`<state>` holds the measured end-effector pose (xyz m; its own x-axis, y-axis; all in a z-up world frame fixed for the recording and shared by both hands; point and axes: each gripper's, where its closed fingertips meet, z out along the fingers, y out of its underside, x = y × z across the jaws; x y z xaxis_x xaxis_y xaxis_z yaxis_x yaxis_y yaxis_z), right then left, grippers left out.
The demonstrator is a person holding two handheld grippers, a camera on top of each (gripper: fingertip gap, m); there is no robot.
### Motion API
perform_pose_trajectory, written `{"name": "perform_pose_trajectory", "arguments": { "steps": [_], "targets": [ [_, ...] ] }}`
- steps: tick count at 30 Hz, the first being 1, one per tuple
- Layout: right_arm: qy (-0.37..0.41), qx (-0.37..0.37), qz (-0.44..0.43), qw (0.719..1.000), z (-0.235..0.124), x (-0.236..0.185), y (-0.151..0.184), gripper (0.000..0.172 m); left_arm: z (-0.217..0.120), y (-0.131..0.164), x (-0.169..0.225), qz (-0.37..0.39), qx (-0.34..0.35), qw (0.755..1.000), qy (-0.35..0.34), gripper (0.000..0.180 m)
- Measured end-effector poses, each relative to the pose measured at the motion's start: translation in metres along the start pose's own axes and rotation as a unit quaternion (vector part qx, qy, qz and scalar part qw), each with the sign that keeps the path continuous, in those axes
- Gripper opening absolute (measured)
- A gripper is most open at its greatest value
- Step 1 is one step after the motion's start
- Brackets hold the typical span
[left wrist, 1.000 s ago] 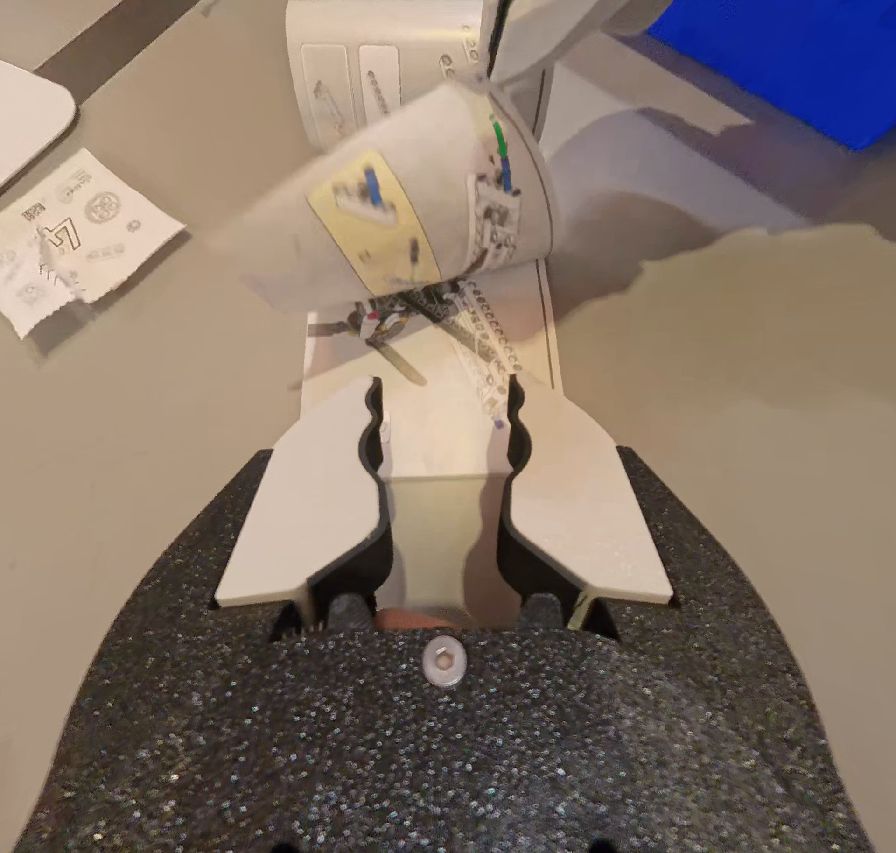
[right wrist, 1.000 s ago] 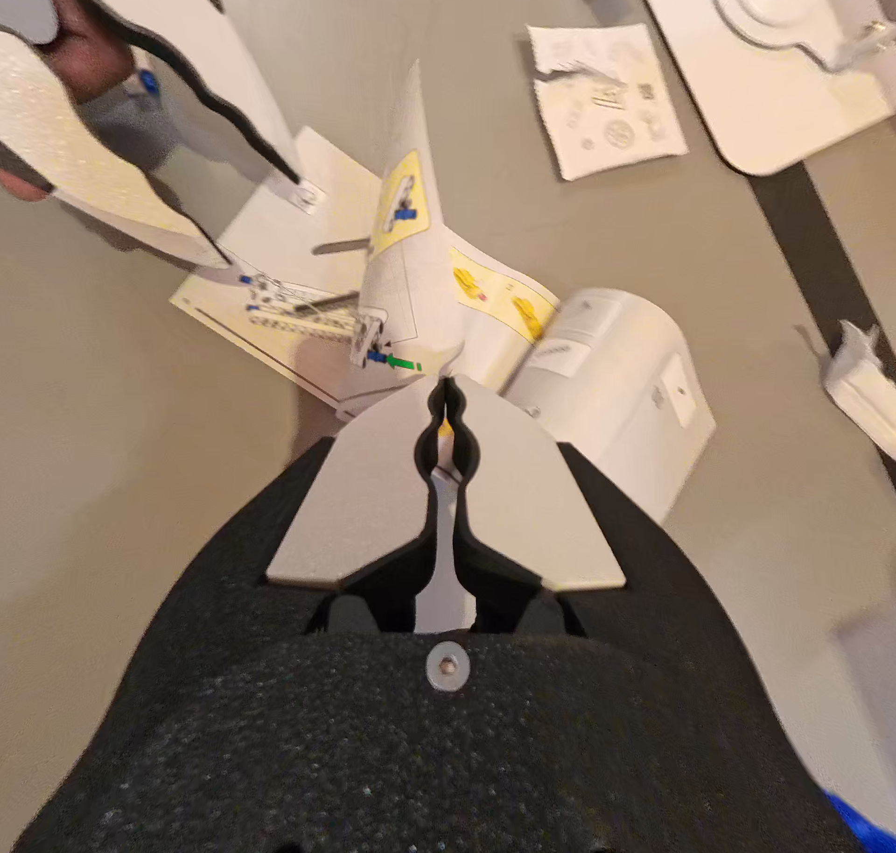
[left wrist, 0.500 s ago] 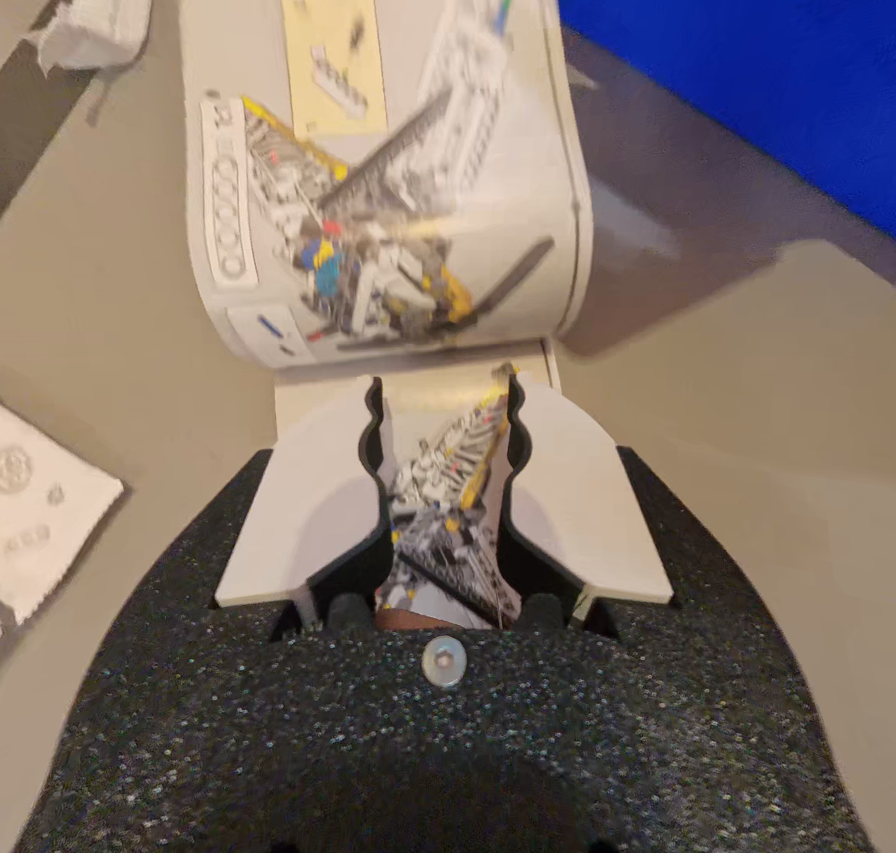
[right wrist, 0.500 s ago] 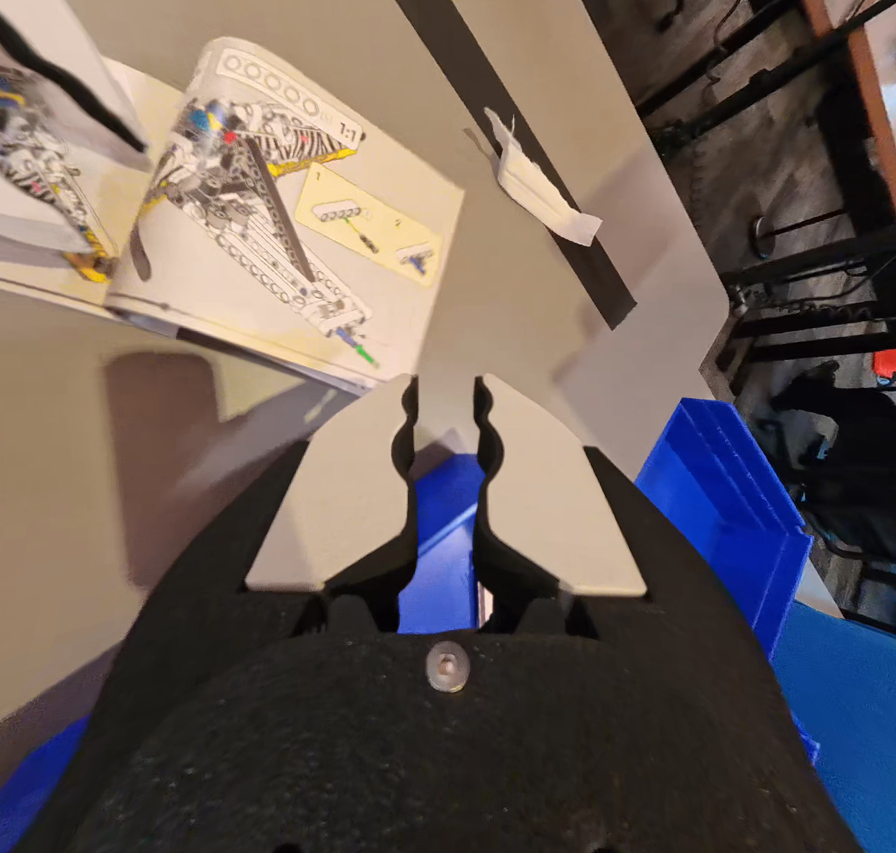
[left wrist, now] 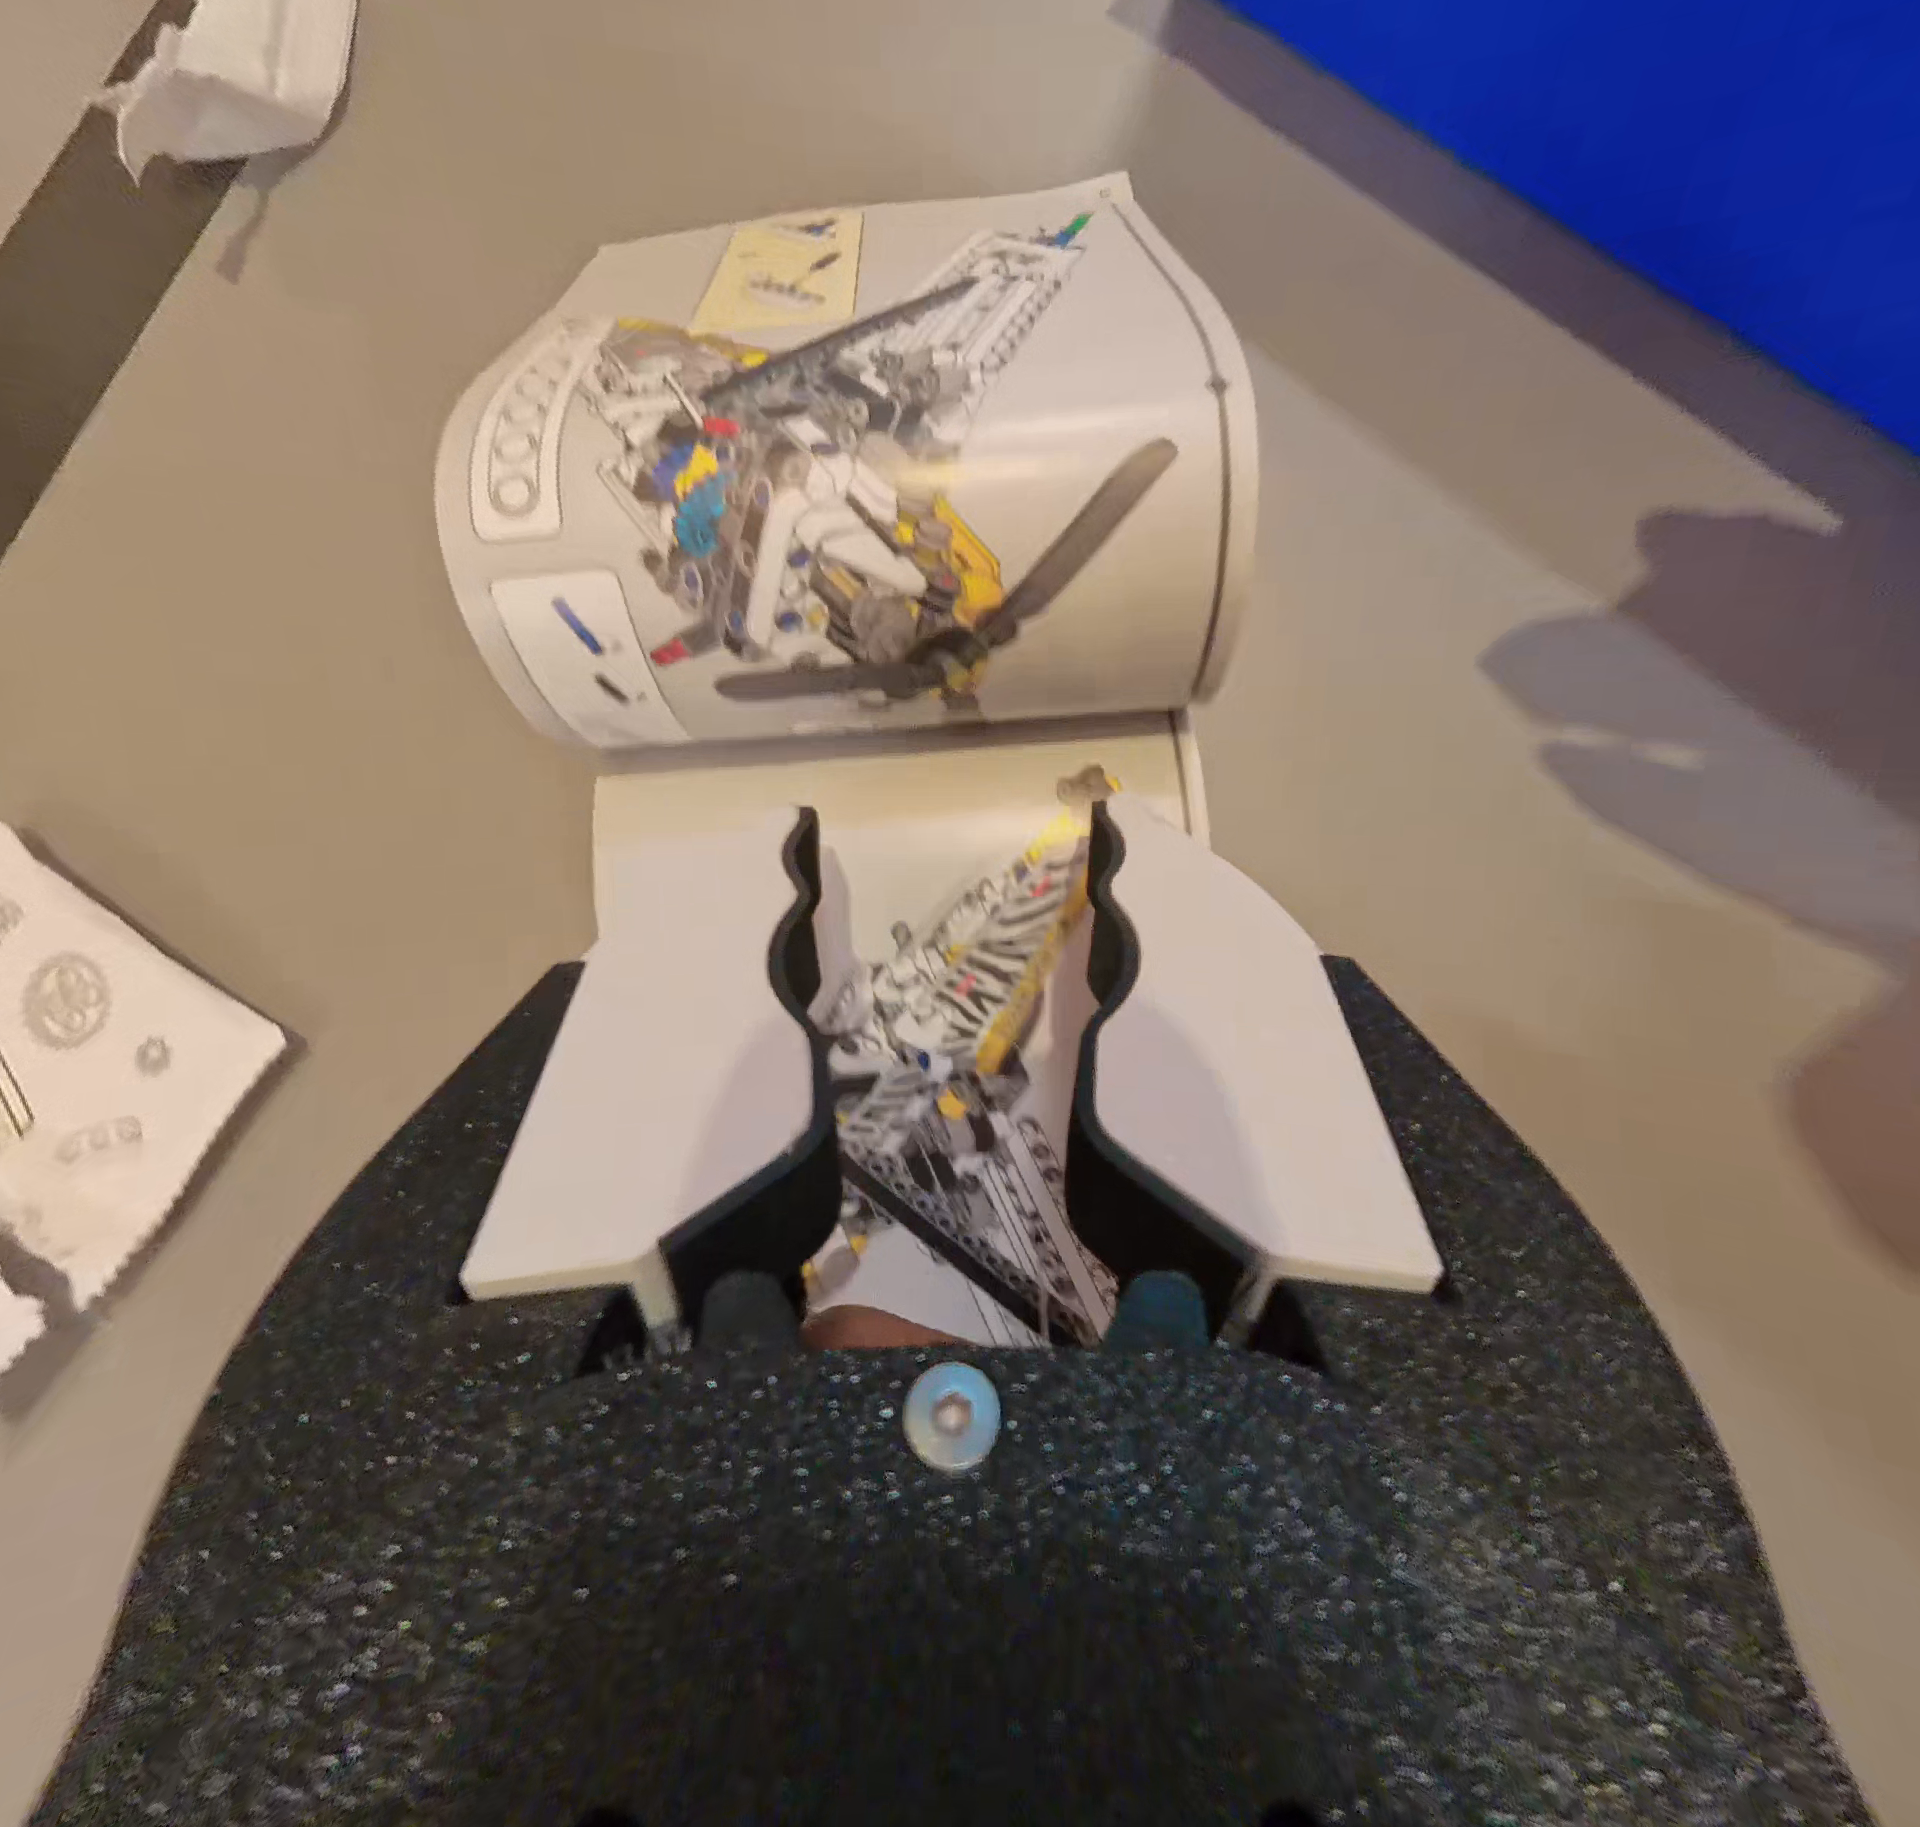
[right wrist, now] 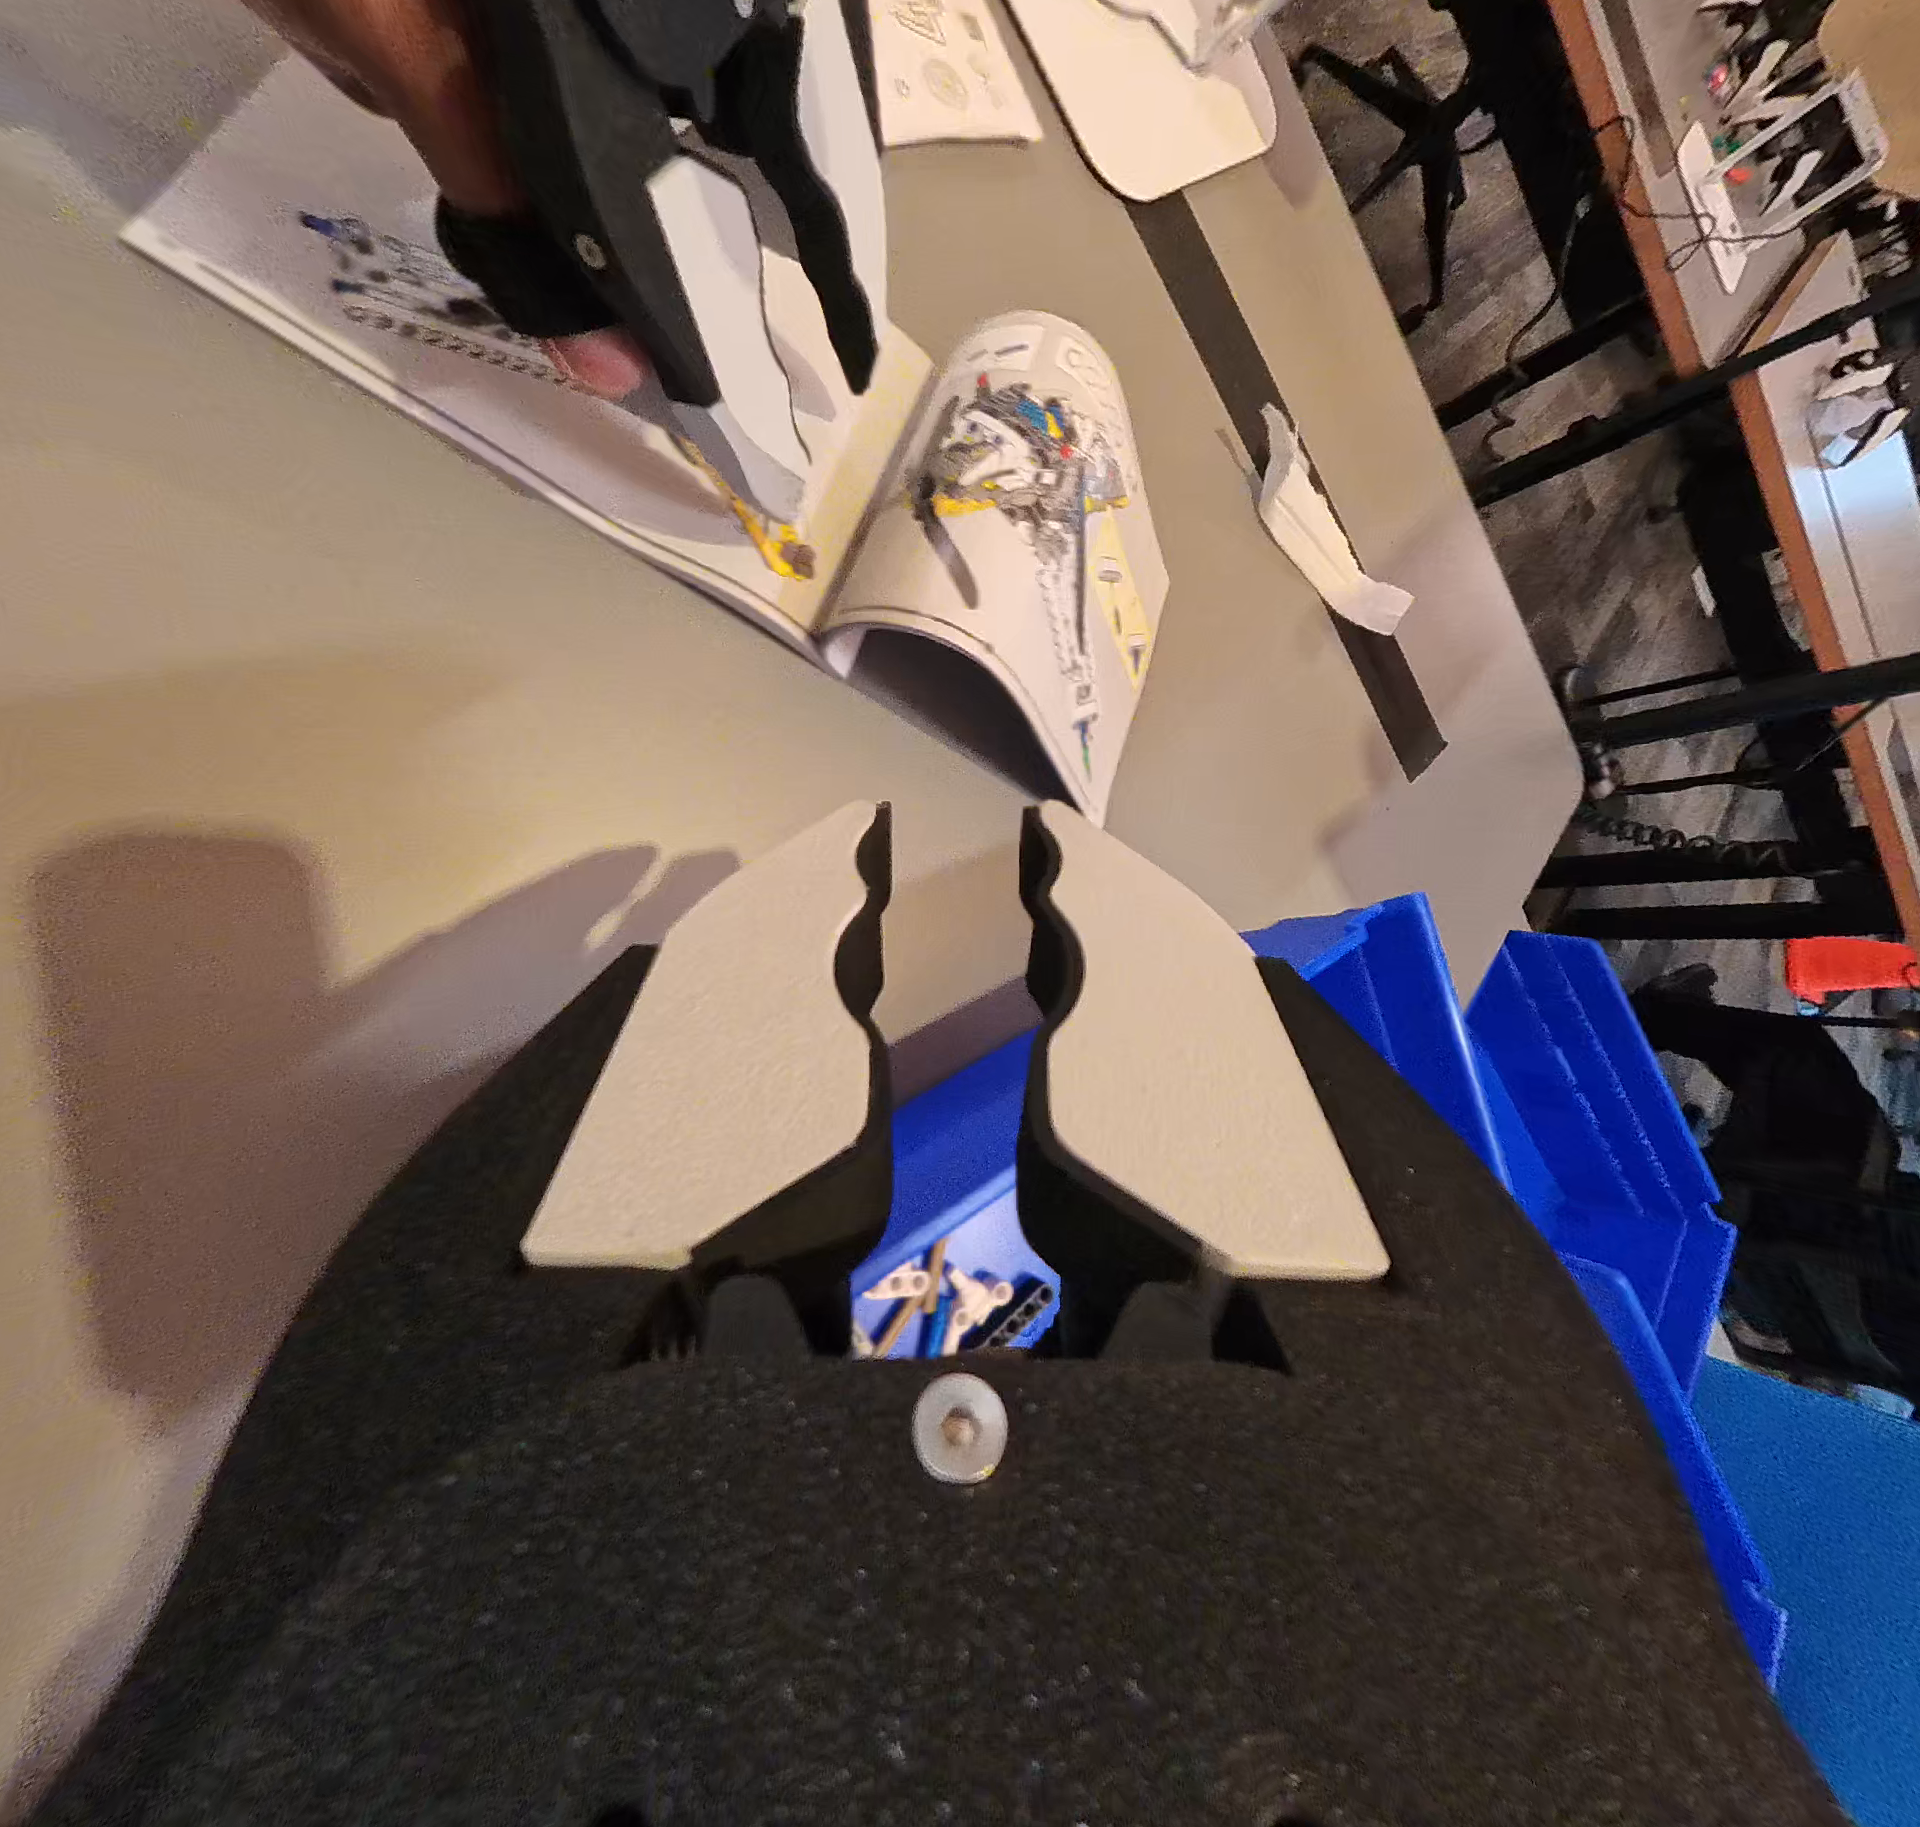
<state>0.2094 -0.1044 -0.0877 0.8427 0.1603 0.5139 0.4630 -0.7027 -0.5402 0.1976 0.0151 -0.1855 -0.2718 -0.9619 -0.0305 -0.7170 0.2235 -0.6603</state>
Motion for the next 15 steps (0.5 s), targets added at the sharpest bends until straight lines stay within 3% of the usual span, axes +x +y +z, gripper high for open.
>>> {"name": "perform_pose_trajectory", "arguments": {
  "steps": [8,15],
  "targets": [
    [-0.024,0.026,-0.017,0.999,0.003,-0.079,-0.019,0.023,-0.015,0.049,0.04,0.044,-0.026,0.999,0.003,0.052],
    [0.059,0.004,-0.066,0.996,0.021,-0.085,-0.032,0.023,-0.026,0.069,0.021,0.045,-0.034,0.998,-0.017,0.053]
  ]
}}
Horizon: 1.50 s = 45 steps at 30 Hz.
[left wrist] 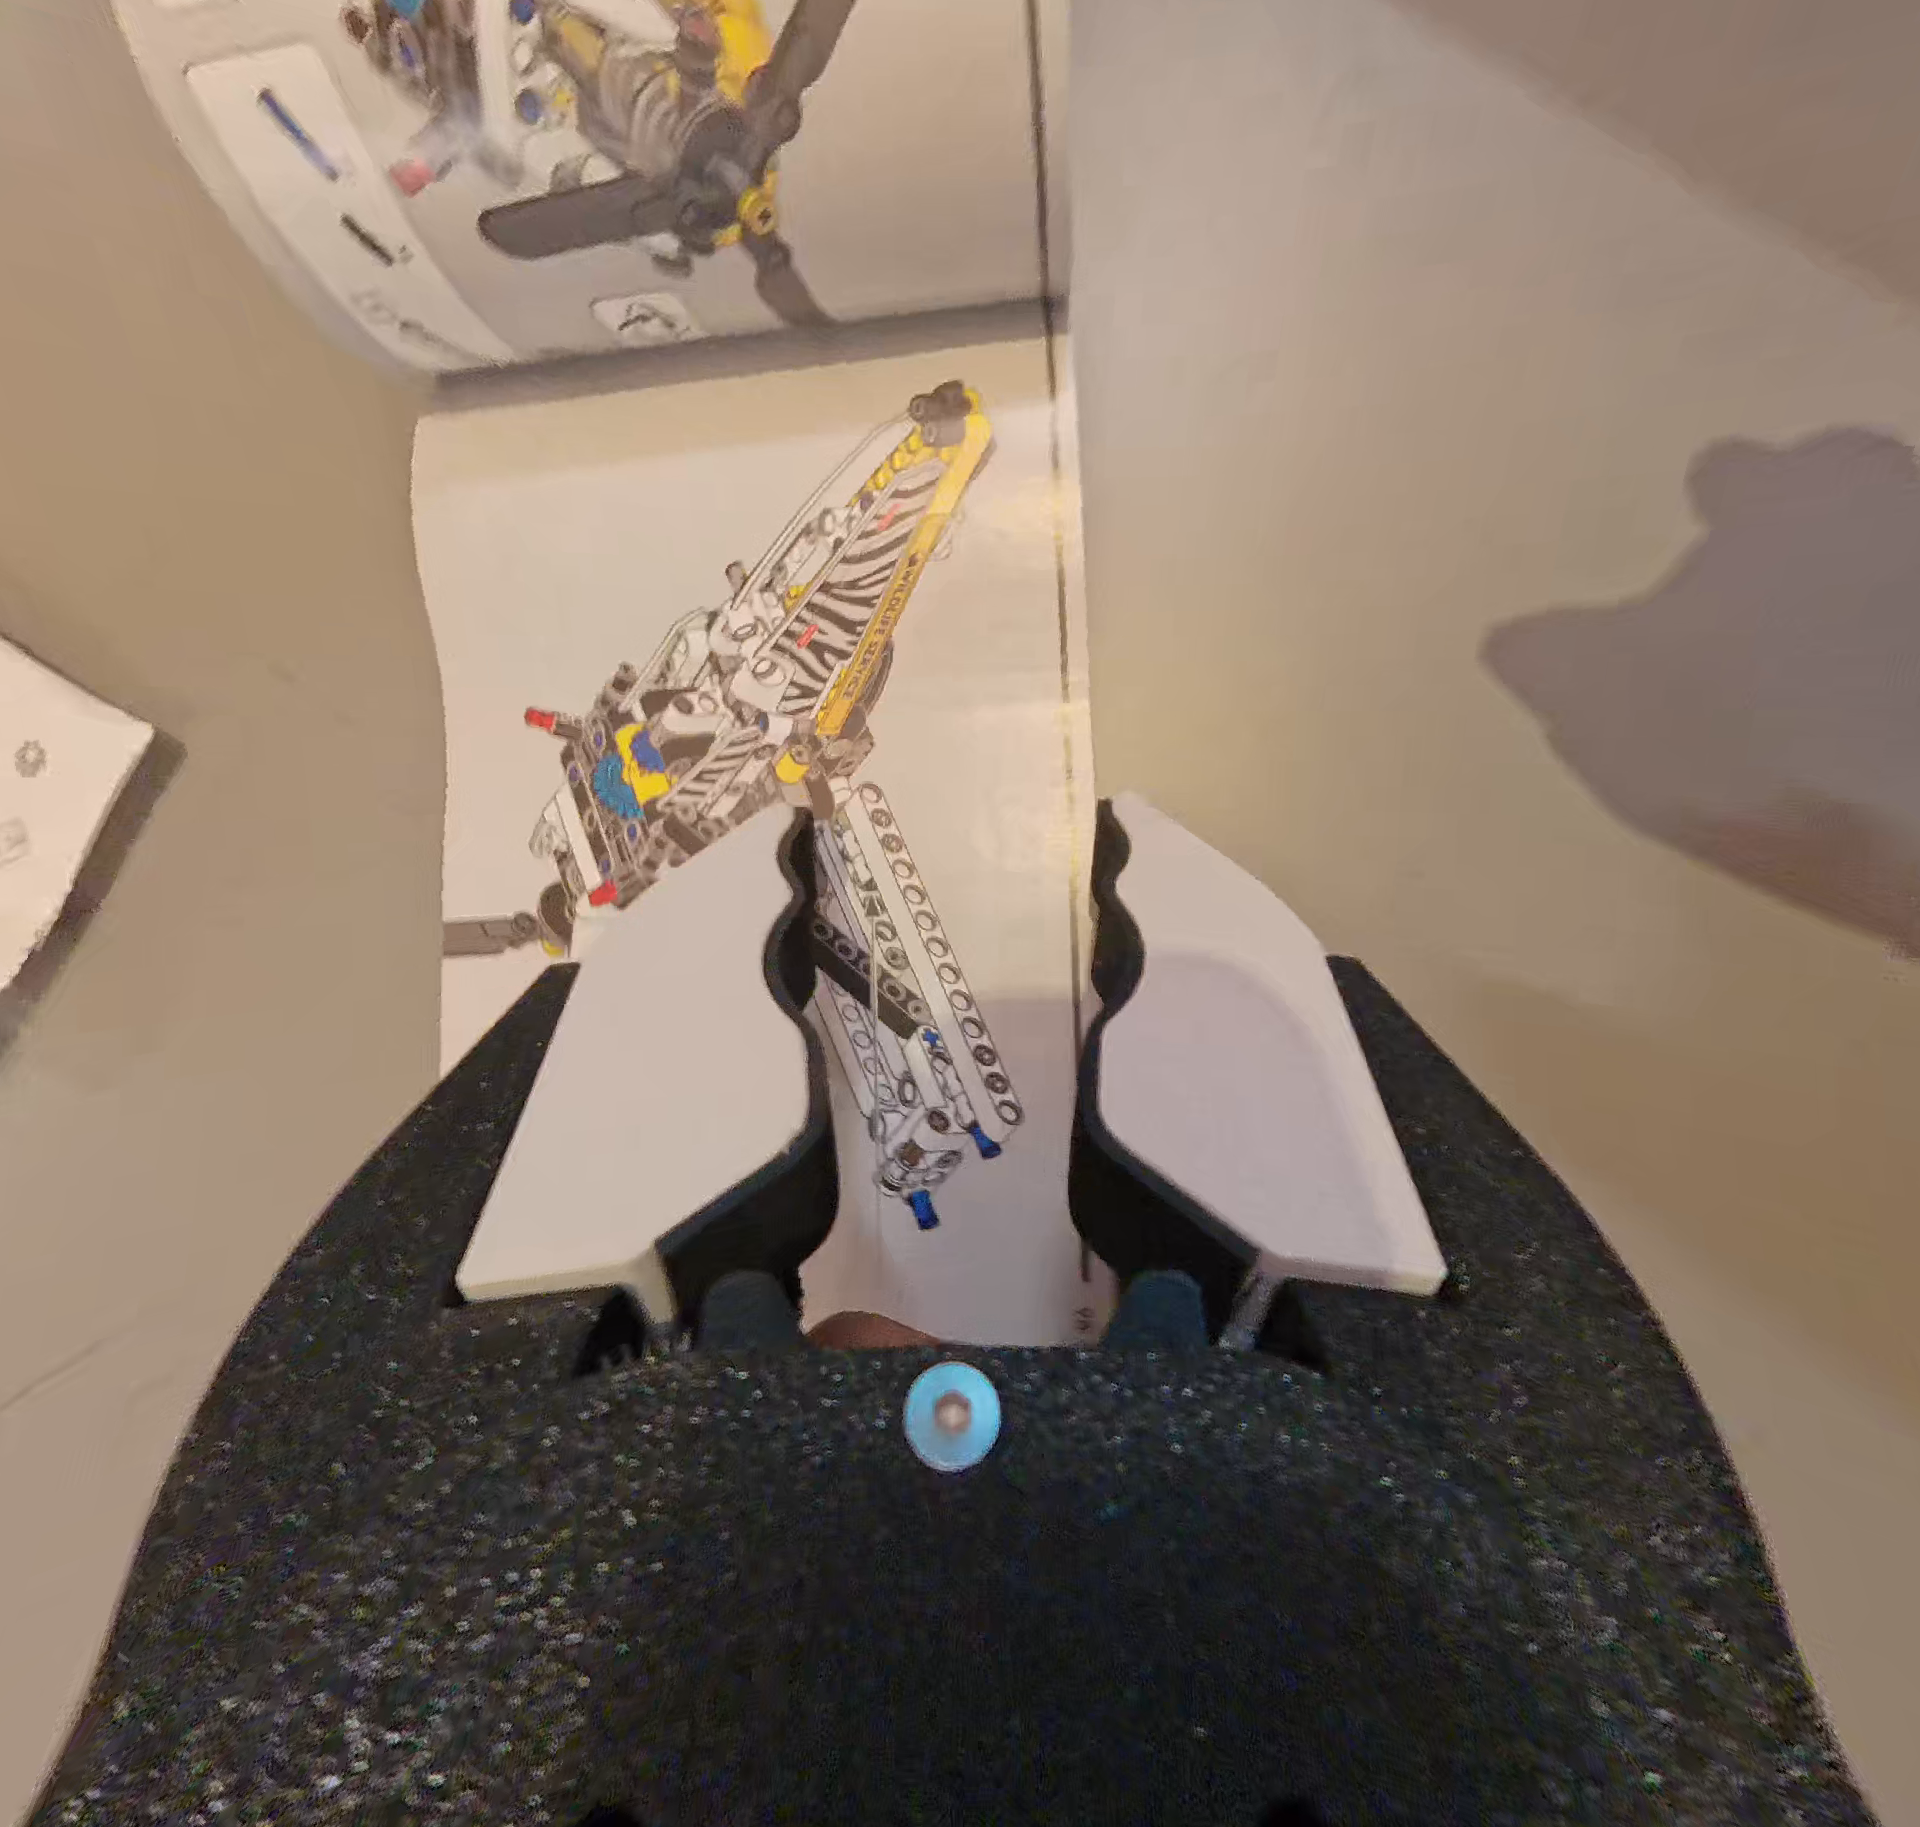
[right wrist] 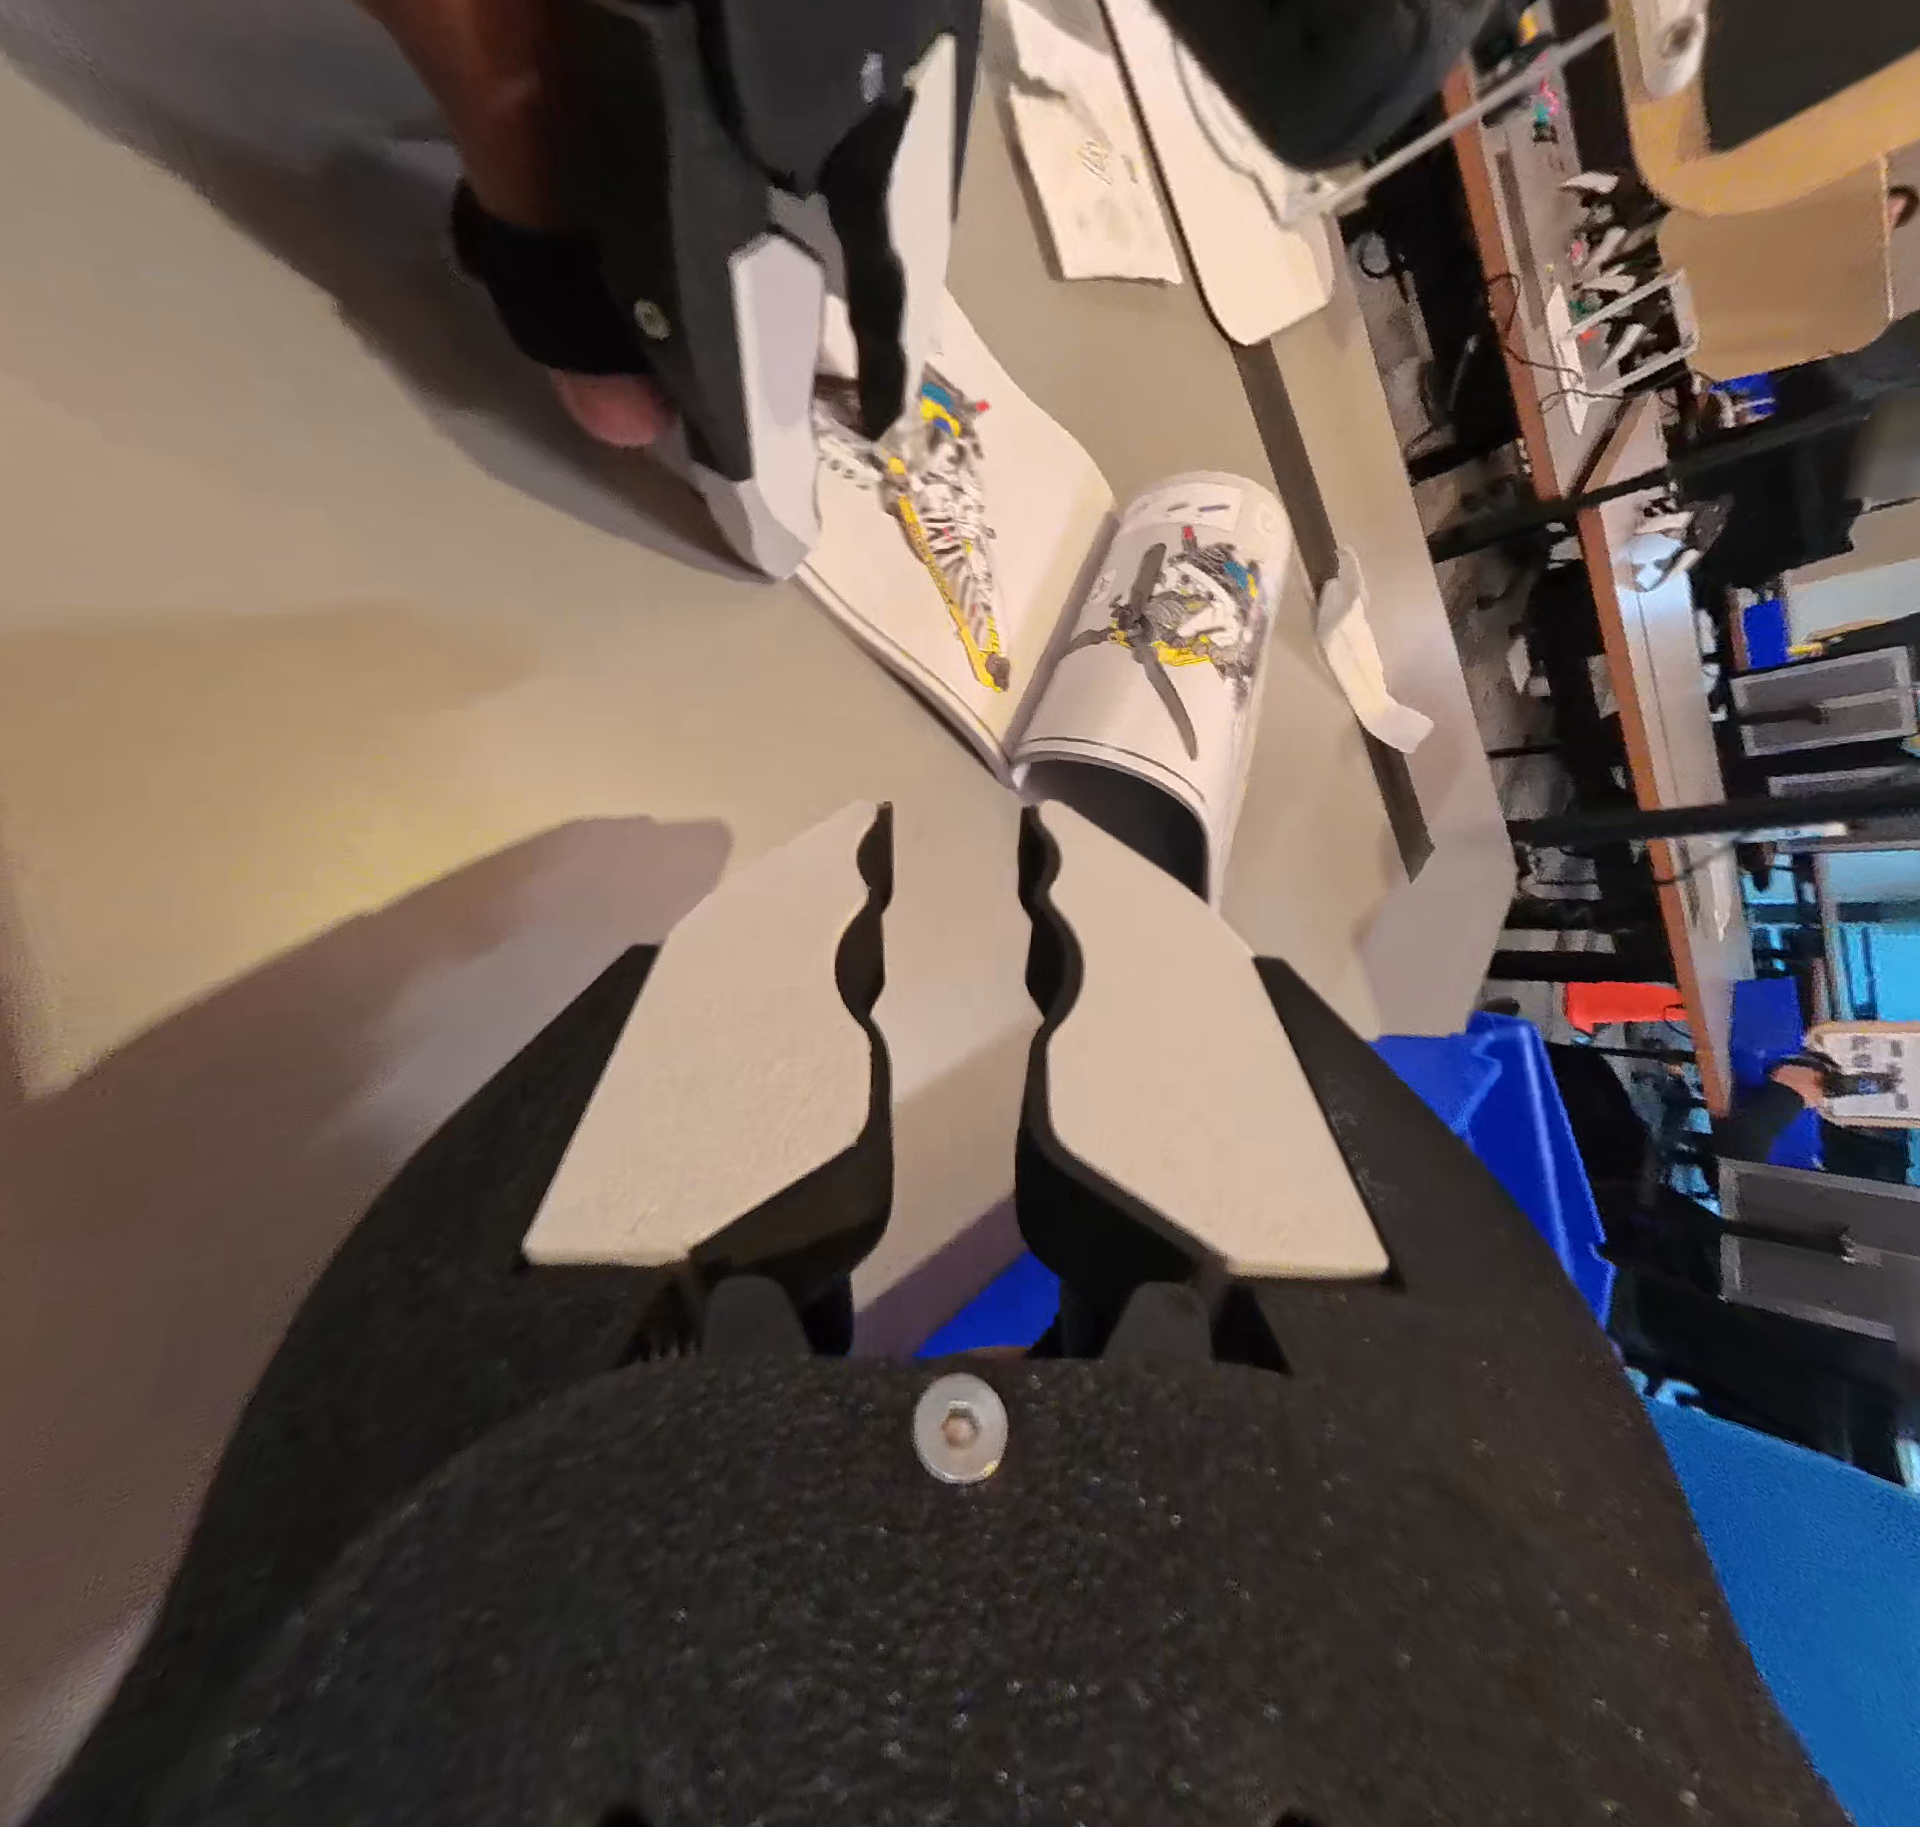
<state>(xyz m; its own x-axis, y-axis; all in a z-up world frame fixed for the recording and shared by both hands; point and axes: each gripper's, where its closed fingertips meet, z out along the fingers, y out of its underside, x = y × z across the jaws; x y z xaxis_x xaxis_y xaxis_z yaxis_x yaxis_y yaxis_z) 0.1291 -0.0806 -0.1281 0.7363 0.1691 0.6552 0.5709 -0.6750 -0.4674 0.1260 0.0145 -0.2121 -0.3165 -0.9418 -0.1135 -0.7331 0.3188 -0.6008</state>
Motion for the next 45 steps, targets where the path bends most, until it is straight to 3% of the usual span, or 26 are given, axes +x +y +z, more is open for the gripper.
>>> {"name": "perform_pose_trajectory", "arguments": {
  "steps": [11,16,19,21,26,28,30,32,40,45],
  "targets": [
    [-0.061,0.022,0.004,0.998,0.029,-0.042,-0.036,0.027,-0.023,0.035,-0.073,-0.001,-0.03,0.998,-0.064,0.049],
    [-0.049,0.05,0.025,0.997,0.052,-0.041,-0.049,0.028,-0.053,0.007,-0.071,-0.019,0.097,0.993,-0.056,0.049],
    [-0.051,0.064,0.041,0.996,0.066,-0.042,-0.054,0.028,-0.082,-0.018,-0.074,-0.013,0.225,0.972,-0.066,0.045],
    [-0.069,0.068,0.052,0.994,0.075,-0.048,-0.055,0.027,-0.097,-0.029,-0.075,-0.017,0.287,0.956,-0.063,0.032],
    [-0.141,0.071,0.049,0.986,0.082,-0.075,-0.054,0.024,-0.115,-0.039,-0.087,-0.012,0.367,0.925,-0.096,0.017],
    [-0.16,0.079,0.037,0.983,0.082,-0.084,-0.056,0.023,-0.11,-0.03,-0.099,-0.026,0.344,0.931,-0.12,0.023],
    [-0.176,0.093,0.039,0.979,0.081,-0.089,-0.06,0.02,-0.108,-0.021,-0.101,-0.047,0.324,0.939,-0.104,0.036],
    [-0.194,0.105,0.042,0.975,0.079,-0.092,-0.064,0.02,-0.117,-0.016,-0.101,-0.044,0.324,0.94,-0.102,0.038],
    [-0.238,0.133,0.065,0.96,0.081,-0.1,-0.079,0.022,-0.176,0.045,-0.096,-0.055,0.257,0.956,-0.13,0.044],
    [-0.259,0.136,0.059,0.954,0.084,-0.111,-0.097,0.023,-0.23,0.089,-0.099,-0.1,0.264,0.946,-0.162,0.045]
  ]
}}
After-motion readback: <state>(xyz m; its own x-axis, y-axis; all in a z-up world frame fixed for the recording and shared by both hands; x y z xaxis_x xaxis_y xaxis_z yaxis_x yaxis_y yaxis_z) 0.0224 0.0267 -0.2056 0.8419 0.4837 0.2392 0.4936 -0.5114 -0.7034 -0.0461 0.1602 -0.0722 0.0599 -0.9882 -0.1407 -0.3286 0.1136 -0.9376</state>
